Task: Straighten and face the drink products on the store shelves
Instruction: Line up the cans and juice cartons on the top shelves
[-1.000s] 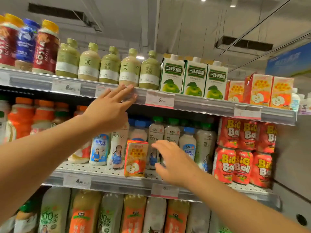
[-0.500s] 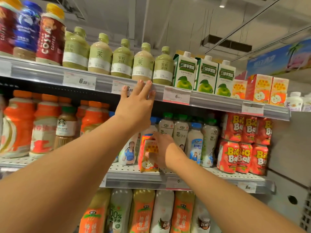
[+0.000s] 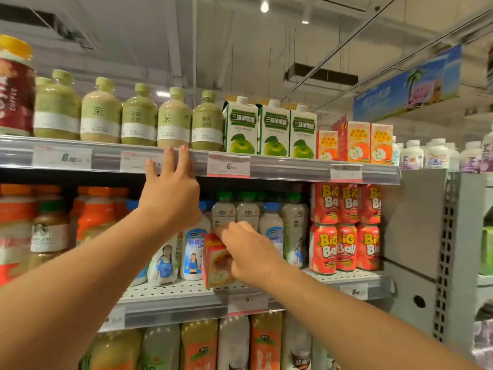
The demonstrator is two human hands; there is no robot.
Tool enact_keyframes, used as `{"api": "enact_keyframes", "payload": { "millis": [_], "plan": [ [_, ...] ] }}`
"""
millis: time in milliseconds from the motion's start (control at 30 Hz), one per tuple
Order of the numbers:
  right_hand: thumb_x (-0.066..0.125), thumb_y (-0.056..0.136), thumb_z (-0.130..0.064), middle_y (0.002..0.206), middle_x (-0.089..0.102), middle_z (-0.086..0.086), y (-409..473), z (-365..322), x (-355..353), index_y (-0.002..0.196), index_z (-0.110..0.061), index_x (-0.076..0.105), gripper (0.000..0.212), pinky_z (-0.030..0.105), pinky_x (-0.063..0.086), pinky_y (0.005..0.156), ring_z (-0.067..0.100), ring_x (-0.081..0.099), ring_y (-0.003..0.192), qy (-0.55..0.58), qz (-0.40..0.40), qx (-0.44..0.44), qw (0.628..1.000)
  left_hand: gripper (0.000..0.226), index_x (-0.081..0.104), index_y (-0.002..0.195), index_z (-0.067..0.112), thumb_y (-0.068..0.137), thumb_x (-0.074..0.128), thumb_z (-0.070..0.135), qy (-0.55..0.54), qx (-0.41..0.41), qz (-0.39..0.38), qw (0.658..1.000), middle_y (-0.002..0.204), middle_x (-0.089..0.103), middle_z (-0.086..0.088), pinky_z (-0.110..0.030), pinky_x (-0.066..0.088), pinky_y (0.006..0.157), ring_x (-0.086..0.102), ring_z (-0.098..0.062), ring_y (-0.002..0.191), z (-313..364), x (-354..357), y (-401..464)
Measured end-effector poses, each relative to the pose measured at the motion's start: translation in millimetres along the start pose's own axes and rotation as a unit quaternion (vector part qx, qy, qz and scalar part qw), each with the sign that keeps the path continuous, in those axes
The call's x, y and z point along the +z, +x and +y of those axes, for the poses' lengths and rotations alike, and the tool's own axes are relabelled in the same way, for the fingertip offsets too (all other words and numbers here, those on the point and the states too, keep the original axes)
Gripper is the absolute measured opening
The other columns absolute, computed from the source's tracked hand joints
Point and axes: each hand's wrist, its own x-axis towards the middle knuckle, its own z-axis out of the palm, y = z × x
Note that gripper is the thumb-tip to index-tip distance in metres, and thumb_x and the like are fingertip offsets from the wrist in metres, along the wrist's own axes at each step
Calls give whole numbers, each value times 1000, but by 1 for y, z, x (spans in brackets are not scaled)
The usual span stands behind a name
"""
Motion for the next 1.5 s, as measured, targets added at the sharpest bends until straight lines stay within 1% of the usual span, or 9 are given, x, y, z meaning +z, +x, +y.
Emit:
{"api": "enact_keyframes", "payload": {
  "millis": [133, 300, 733, 867, 1100, 1300, 1367, 1433, 1500],
  "plan": [
    [58, 82, -6, 141, 45, -3, -35, 45, -57, 145, -23, 35, 69, 40, 43, 98, 20, 34, 128, 19, 31, -18, 999, 81, 18, 151, 3, 82, 50, 30, 39, 2, 51, 998, 159, 5, -25, -65, 8, 114, 0, -46, 145, 21, -5, 2],
    [62, 77, -3, 139, 50, -2, -66, 107, -118, 145, -23, 37, 75, 37, 41, 104, 20, 42, 127, 0, 76, -40, 996, 85, -10, 153, 18, 87, 42, 32, 8, 130, 67, 989, 160, -18, -11, -50, -9, 117, -19, -29, 147, 103, -11, 28],
    [69, 84, -14, 118, 65, 3, -22, 250, -235, 135, -22, 46, 56, 31, 48, 70, 20, 59, 98, -13, 223, -28, 974, 87, 4, 154, 18, 87, 52, 46, 9, 28, -14, 999, 161, -10, -12, -63, 21, 112, -8, -40, 146, 199, -21, 70],
    [66, 90, -28, 116, 66, 8, 20, 267, -251, 134, -21, 43, 50, 44, 55, 74, 30, 62, 98, -50, 174, 10, 983, 88, 3, 154, 17, 87, 54, 44, 7, 17, -27, 999, 161, -13, -11, -60, 21, 113, -10, -39, 146, 202, -24, 67],
    [68, 85, -43, 114, 67, 4, 62, 280, -232, 129, -24, 46, 53, 45, 54, 84, 27, 64, 100, -54, 138, 19, 989, 88, -4, 154, 16, 87, 51, 33, 19, 11, -45, 999, 160, -20, -11, -60, 16, 114, -15, -39, 146, 202, -20, 66],
    [63, 83, -58, 96, 65, -10, 90, 296, -220, 121, -32, 51, 47, 45, 20, 105, 19, 57, 99, -142, 67, 49, 986, 91, -12, 152, 14, 89, 50, 36, 42, 12, -46, 998, 157, -27, -16, -61, 13, 115, -20, -42, 144, 203, -15, 66],
    [64, 84, -54, 94, 65, -9, 98, 296, -220, 115, -31, 54, 40, 45, 31, 100, 16, 57, 90, -117, 15, 65, 991, 93, -15, 151, 14, 89, 51, 37, 44, 14, -46, 998, 156, -29, -17, -61, 11, 115, -22, -42, 143, 203, -13, 66],
    [66, 86, -45, 96, 67, -5, 104, 294, -223, 112, -27, 55, 33, 36, 50, 80, 15, 63, 83, -79, -34, 78, 993, 94, -20, 148, 14, 90, 50, 38, 45, 18, -42, 998, 153, -33, -17, -61, 10, 115, -24, -42, 142, 202, -11, 66],
    [67, 88, -40, 90, 67, -5, 108, 292, -227, 110, -26, 55, 29, 27, 49, 58, 12, 64, 74, -78, -55, 79, 992, 92, -26, 143, 14, 92, 48, 36, 45, 19, -35, 998, 147, -39, -15, -60, 10, 115, -25, -43, 142, 201, -10, 64]
  ]
}}
